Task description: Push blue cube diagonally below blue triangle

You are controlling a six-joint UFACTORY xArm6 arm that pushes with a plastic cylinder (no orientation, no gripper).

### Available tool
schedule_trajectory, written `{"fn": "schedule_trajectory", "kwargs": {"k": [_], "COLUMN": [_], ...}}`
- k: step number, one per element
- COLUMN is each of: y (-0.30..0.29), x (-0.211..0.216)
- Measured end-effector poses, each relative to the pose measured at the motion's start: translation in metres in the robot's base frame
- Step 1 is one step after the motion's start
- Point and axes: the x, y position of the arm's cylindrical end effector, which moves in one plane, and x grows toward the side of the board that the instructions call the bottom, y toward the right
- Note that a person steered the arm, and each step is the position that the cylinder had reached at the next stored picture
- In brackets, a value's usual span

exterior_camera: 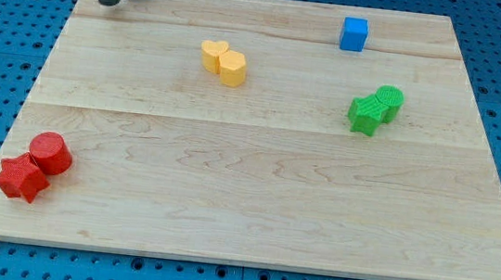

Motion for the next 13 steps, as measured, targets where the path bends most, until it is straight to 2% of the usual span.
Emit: {"fn": "schedule_trajectory", "kwargs": {"k": [1,2,3,4,5,6,7,8,9,10,11,12,13], "y": [0.082,0.200,0.274,0.321,0.416,0.346,0.296,0.331,0.269,0.177,0.133,0.110,0.138], "x": [0.001,0.002,0.016,0.059,0.055,0.006,-0.009,-0.024,-0.028,-0.023,-0.023,-0.023,-0.006]}}
